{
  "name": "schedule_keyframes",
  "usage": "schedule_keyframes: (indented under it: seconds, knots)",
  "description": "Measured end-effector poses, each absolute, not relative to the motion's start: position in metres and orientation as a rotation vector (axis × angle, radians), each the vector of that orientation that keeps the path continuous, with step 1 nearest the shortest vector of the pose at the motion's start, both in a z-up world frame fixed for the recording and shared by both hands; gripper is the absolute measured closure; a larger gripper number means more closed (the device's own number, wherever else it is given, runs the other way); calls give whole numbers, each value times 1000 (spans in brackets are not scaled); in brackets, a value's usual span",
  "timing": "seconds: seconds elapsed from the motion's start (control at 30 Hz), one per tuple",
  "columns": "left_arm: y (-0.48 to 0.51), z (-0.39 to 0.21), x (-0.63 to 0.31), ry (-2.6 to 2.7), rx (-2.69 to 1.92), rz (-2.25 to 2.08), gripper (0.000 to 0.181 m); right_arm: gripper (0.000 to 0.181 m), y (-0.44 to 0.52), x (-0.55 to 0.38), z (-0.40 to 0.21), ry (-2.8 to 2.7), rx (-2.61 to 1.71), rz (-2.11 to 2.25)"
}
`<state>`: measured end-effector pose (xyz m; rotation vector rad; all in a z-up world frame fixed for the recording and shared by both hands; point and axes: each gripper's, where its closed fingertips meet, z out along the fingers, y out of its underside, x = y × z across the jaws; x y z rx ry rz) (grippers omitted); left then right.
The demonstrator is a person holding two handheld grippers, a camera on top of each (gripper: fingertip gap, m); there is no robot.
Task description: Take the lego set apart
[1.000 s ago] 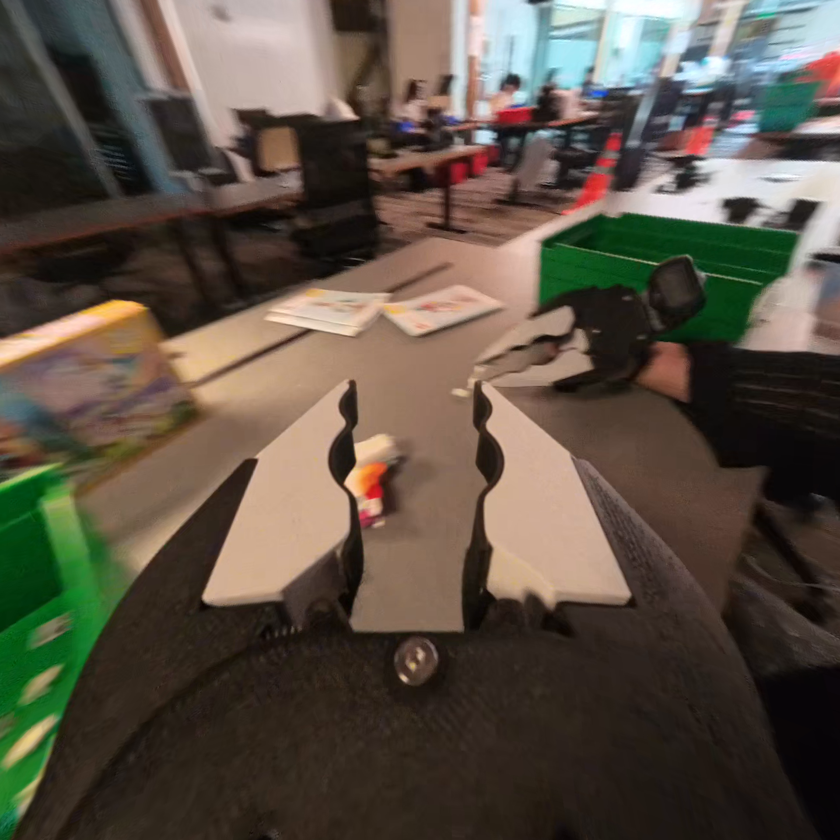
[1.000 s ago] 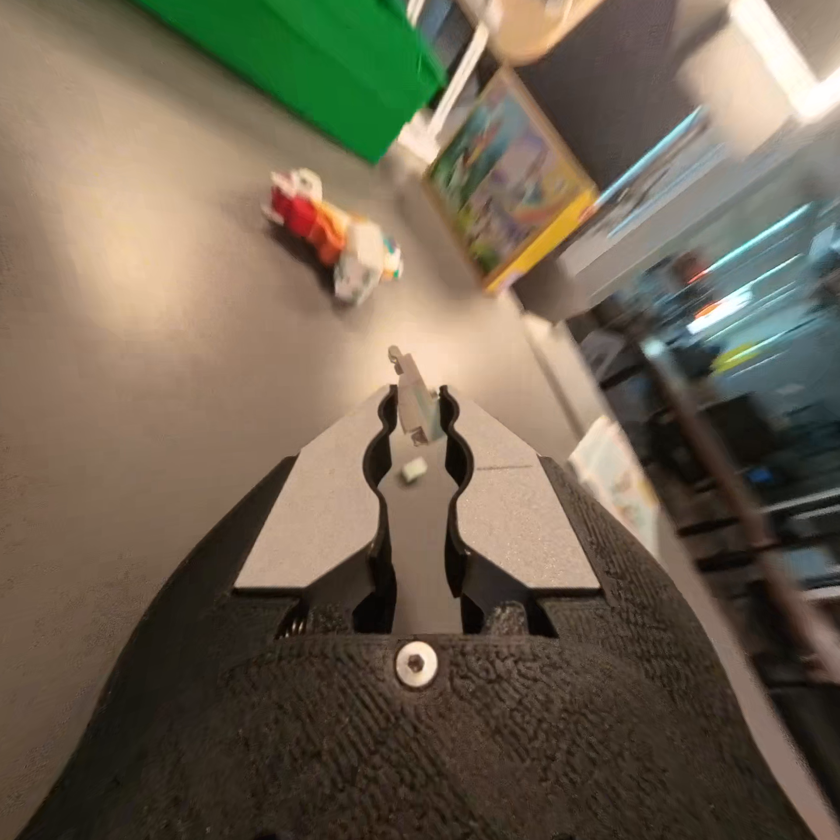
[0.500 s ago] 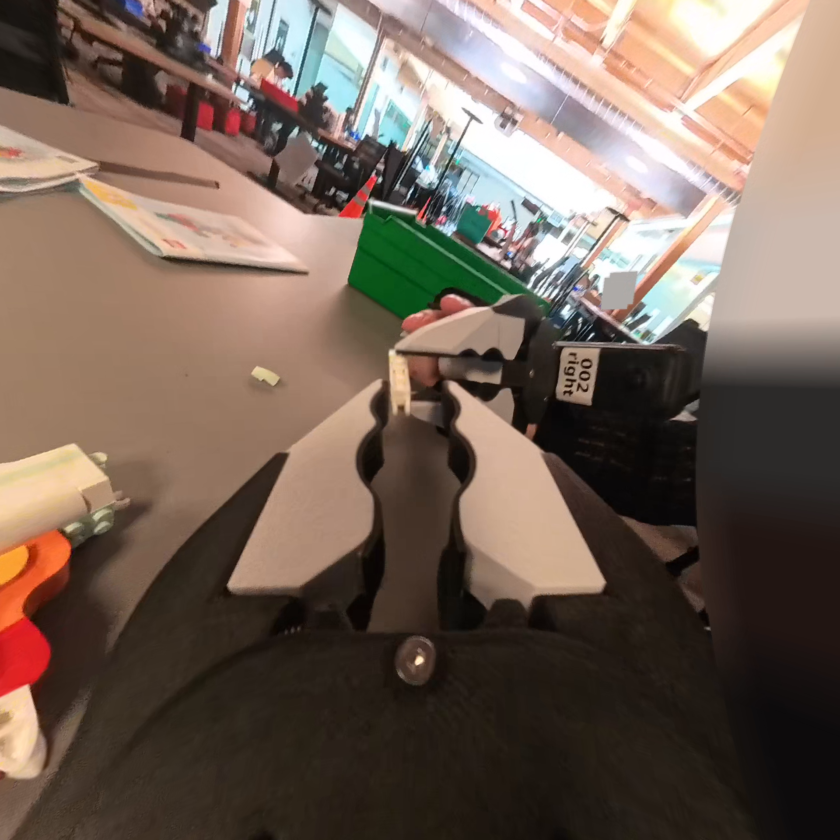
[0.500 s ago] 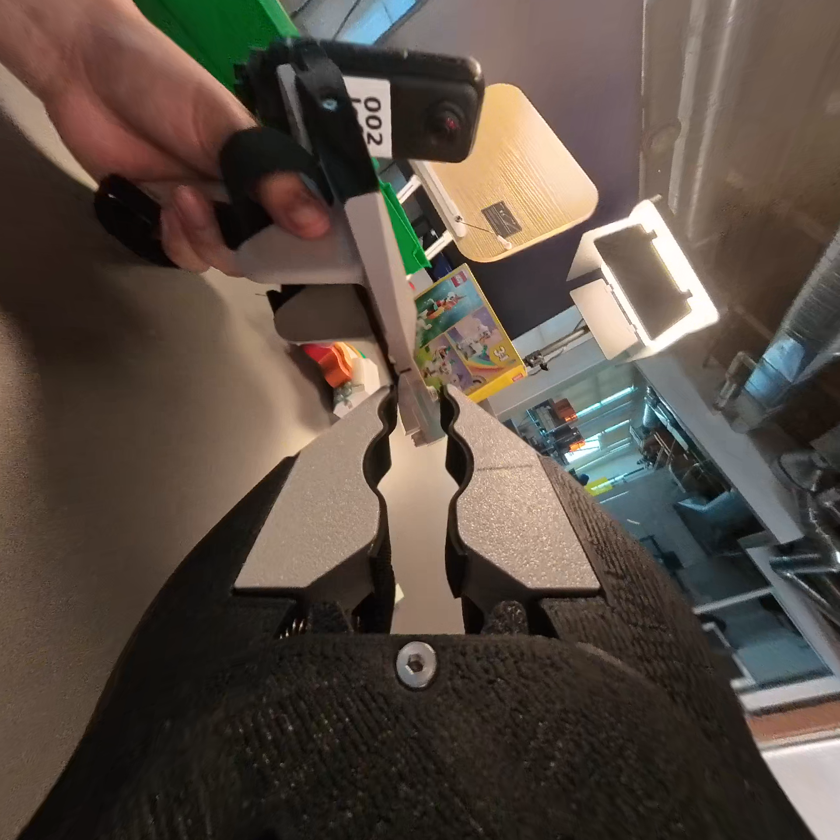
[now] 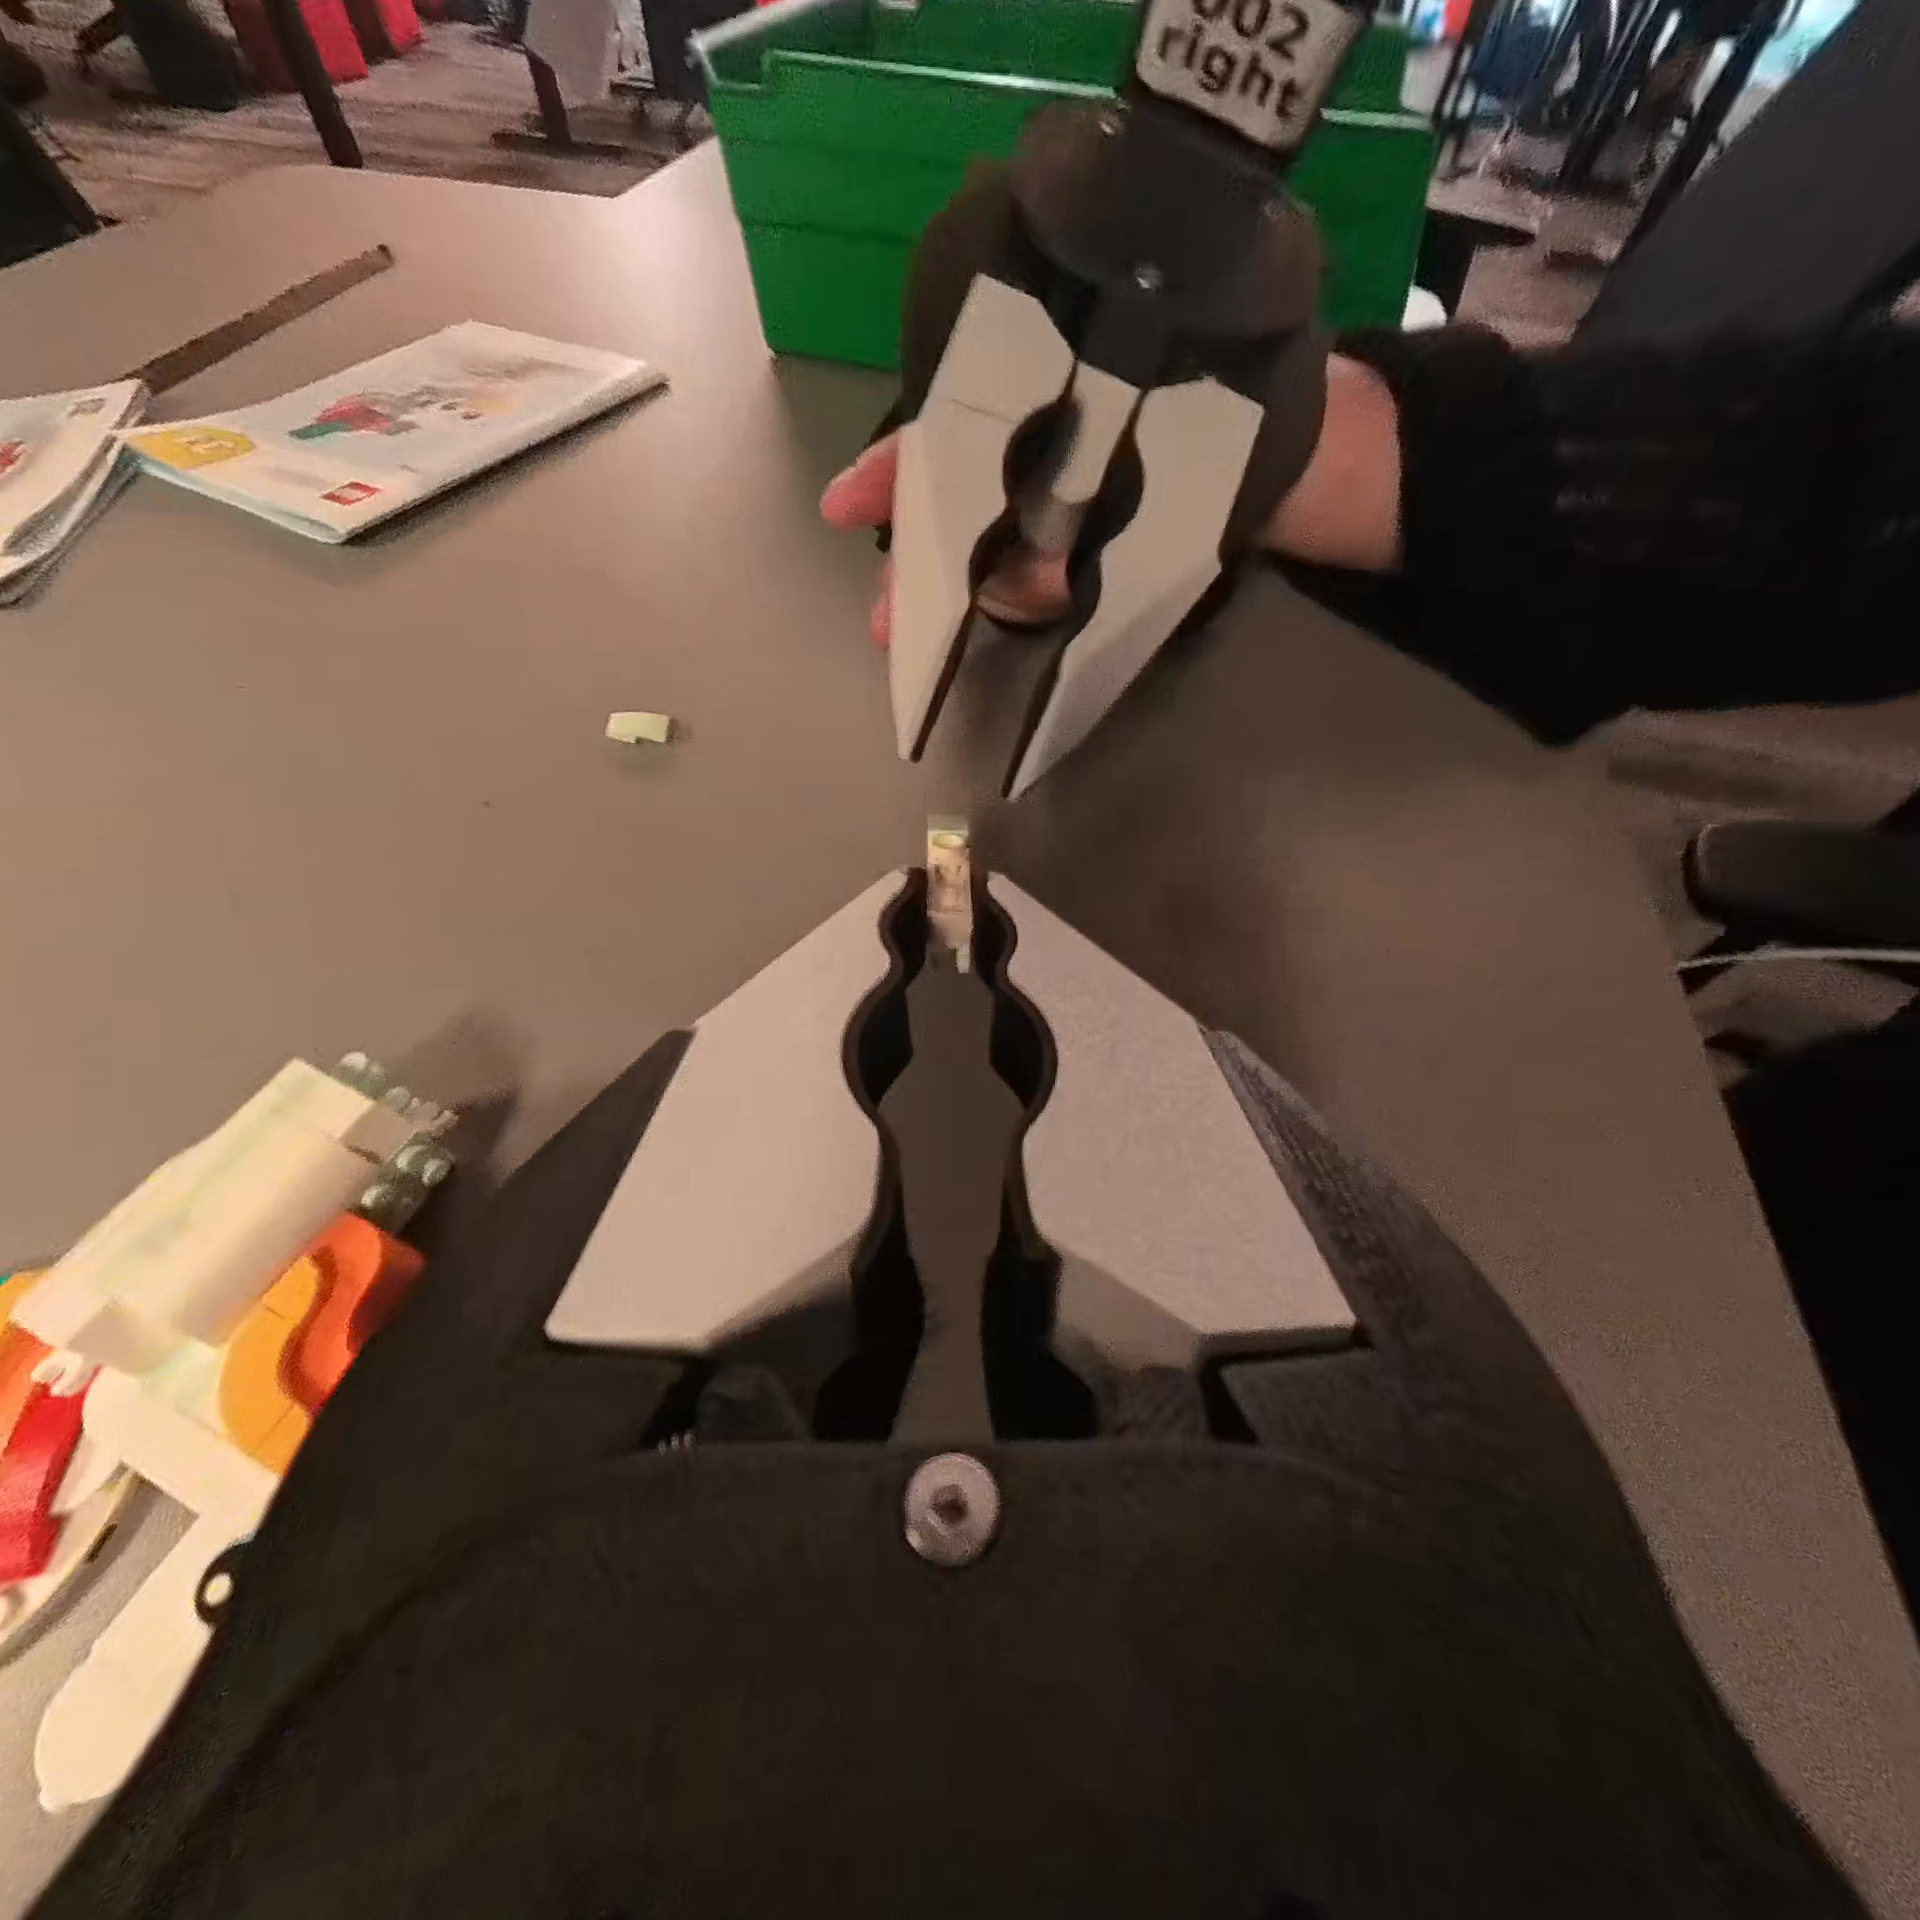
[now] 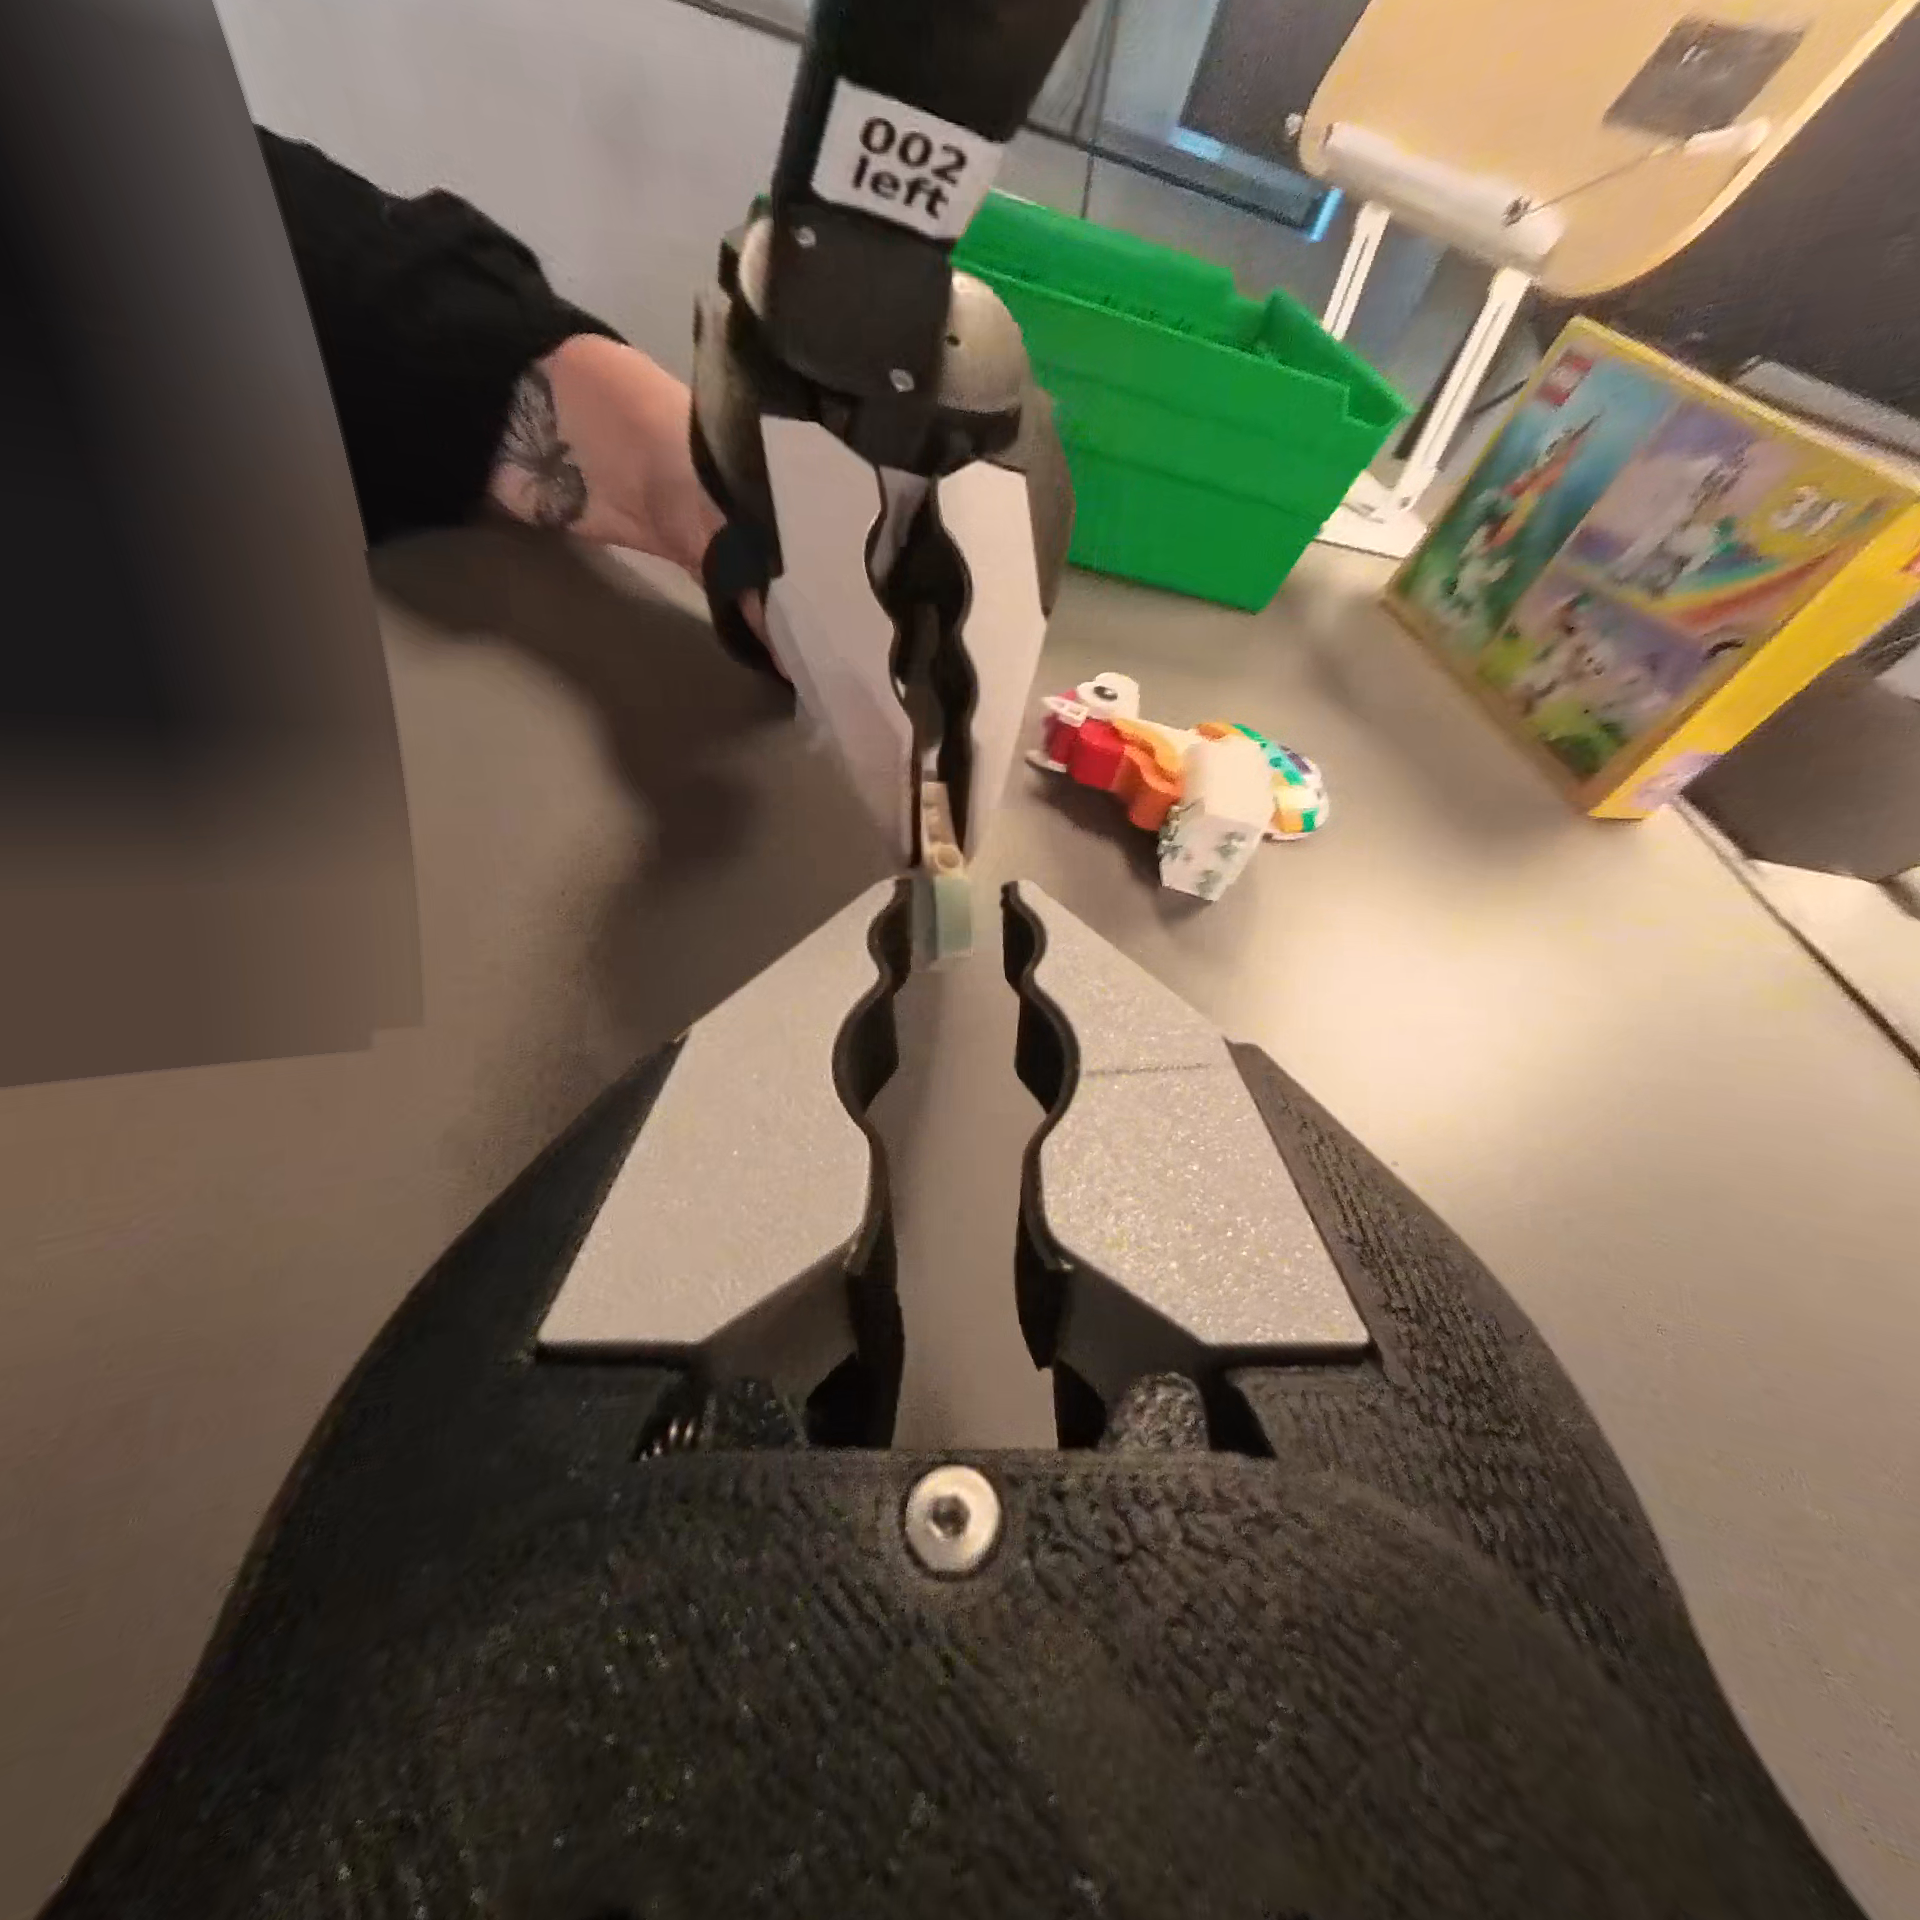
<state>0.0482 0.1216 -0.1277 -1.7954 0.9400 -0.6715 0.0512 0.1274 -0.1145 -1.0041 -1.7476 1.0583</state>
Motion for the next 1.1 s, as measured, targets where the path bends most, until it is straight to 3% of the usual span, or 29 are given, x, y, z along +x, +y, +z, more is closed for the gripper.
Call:
schedule_keyframes:
  seconds: [0.17,0.23,0.63,1.1]
  knots:
    - [115,-135,56,1049,-1782,-609,174,165,116,52,-131,-1877,-1015,1022]
    - [111,-139,59,1098,-1773,-585,174,175,114,54,-134,-1912,-1008,1007]
    - [108,-141,53,1114,-1786,-609,174,175,111,49,-140,-1982,-997,823]
    - [90,-133,60,1309,-1558,-407,174,176,81,73,-104,-1890,-1078,1657]
